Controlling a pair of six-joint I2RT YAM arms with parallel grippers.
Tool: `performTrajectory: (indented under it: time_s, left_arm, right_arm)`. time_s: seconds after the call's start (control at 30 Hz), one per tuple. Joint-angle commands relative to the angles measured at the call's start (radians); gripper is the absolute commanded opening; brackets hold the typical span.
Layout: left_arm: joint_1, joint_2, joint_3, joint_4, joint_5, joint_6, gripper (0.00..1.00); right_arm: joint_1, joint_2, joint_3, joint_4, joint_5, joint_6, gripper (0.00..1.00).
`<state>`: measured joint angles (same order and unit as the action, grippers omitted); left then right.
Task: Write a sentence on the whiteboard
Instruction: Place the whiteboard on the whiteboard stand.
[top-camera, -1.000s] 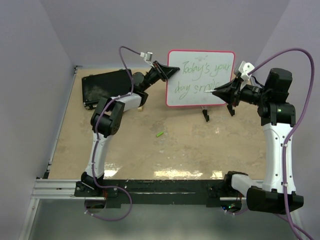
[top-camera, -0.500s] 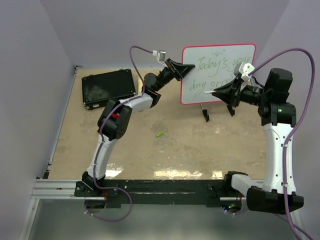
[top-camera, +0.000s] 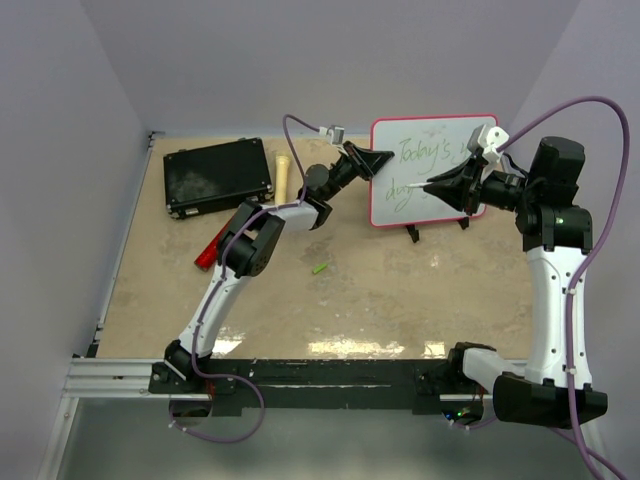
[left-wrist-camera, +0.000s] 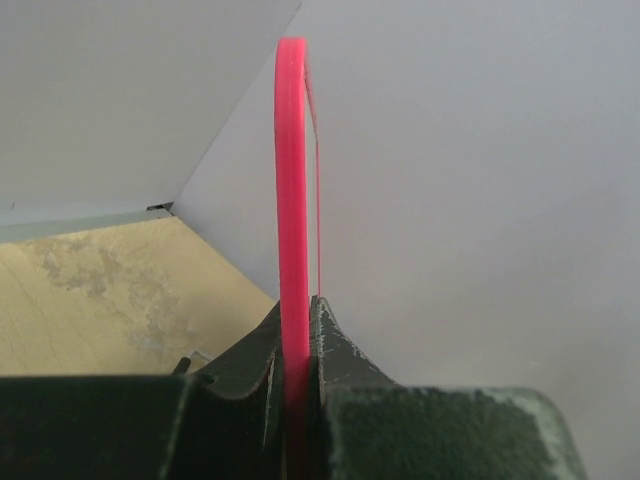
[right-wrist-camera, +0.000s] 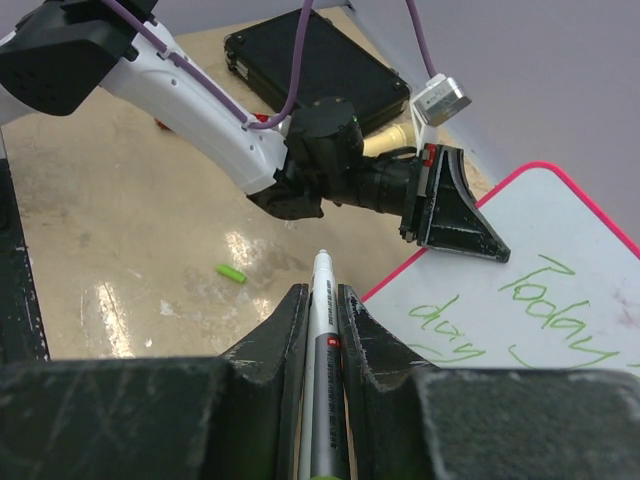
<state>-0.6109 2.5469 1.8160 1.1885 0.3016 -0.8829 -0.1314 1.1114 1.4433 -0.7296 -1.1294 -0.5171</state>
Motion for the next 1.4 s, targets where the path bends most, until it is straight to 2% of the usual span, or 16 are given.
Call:
performTrajectory:
  time_s: [0.0,0.43,0.67,0.97,1.27,1.37]
  left_arm:
    - [0.008,-0.039,-0.003,0.375,-0.05,0.041,0.0]
    - [-0.012,-0.036,-0.219,0.577,-0.048,0.071,0.0]
    - [-0.018,-0.047,-0.268,0.603,0.002,0.119,0.0]
    - [-0.018,-0.042,-0.314,0.615,0.068,0.162,0.1]
    - [-0.029,-0.01,-0.277,0.579,0.087,0.168,0.19]
    - [-0.029,-0.007,-0.287,0.583,0.076,0.168,0.26]
  right_arm:
    - [-0.004,-0.022,0.022,0.004,-0.033,-0.009,0.0]
    - [-0.004,-0.035,0.006,0.016,-0.032,-0.001,0.0]
    - [-0.005,-0.039,0.002,0.021,-0.035,0.002,0.0]
    - [-0.004,-0.044,-0.006,0.032,-0.036,0.009,0.0]
    - [-0.004,-0.045,-0.008,0.035,-0.035,0.014,0.0]
    - [-0.004,-0.047,-0.008,0.035,-0.036,0.014,0.0]
